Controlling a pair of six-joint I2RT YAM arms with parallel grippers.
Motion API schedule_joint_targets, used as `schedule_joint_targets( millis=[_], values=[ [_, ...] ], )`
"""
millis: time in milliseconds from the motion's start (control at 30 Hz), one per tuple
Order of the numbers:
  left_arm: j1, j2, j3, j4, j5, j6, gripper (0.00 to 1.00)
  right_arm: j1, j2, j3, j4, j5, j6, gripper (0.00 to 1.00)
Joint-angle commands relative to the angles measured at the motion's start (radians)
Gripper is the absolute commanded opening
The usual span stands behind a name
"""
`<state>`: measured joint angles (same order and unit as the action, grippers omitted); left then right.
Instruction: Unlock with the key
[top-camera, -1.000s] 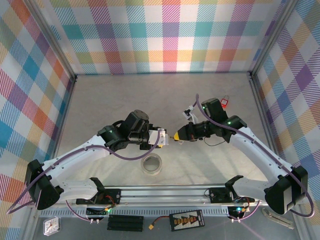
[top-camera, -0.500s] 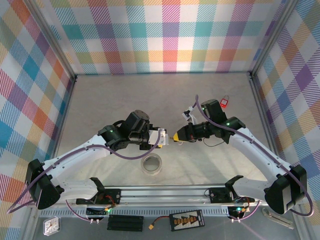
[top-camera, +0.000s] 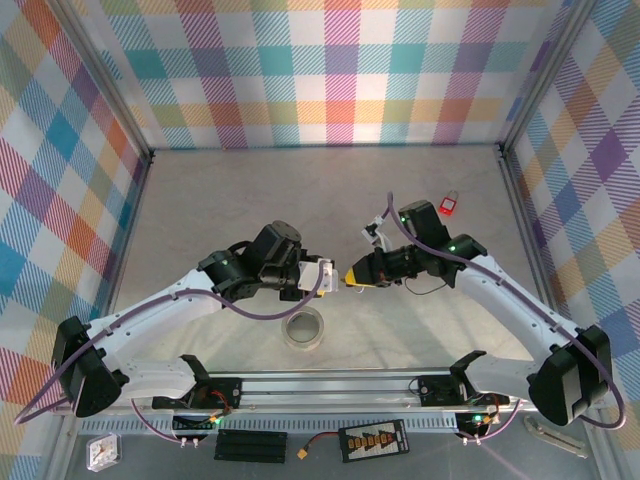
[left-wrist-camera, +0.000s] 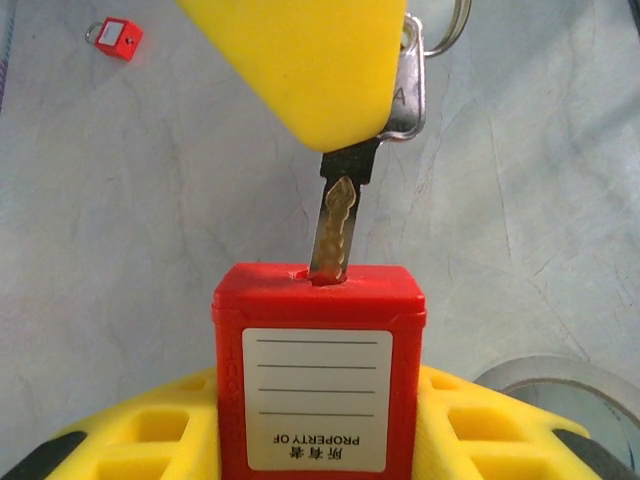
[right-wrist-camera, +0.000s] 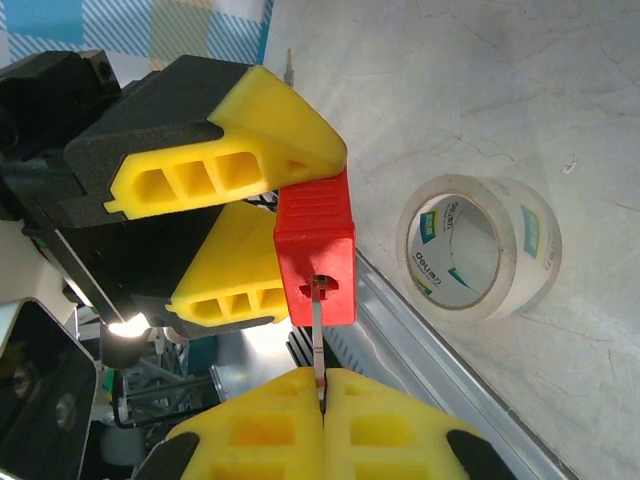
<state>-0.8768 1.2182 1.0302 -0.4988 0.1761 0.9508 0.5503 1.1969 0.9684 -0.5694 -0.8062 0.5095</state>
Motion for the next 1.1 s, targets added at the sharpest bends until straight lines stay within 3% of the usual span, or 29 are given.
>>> schedule_joint_targets(
  millis=[0,233,533,733,833,1067],
  values=[
    [-0.039,-0.012,0.018,0.069,0.009,0.023,0.0,0.013,0.028,0.009,-0.002,-0.031,-0.004,0.0],
    [-0.065,-0.013,0.02,0.083,0.039,0.013,0.0,0.013,0.054,0.022,-0.008,-0.04,-0.037,0.0],
    [-0.067,-0.017,0.054,0.116,0.193,-0.089,0.0,0.014,0.09,0.074,-0.114,-0.015,-0.208,0.0],
    [-0.067,-0.012,0.044,0.171,0.25,-0.141,0.0,0.015,0.108,0.106,-0.134,0.001,-0.228,0.0],
    [-0.073,-0.015,0.024,0.211,0.213,-0.141,0.0,0.014,0.122,0.126,-0.122,-0.029,-0.162,0.0],
    [-0.193,0.022,-0.006,0.286,-0.036,0.0,0.0,0.016,0.157,0.135,-0.122,-0.037,-0.016,0.0]
  ],
)
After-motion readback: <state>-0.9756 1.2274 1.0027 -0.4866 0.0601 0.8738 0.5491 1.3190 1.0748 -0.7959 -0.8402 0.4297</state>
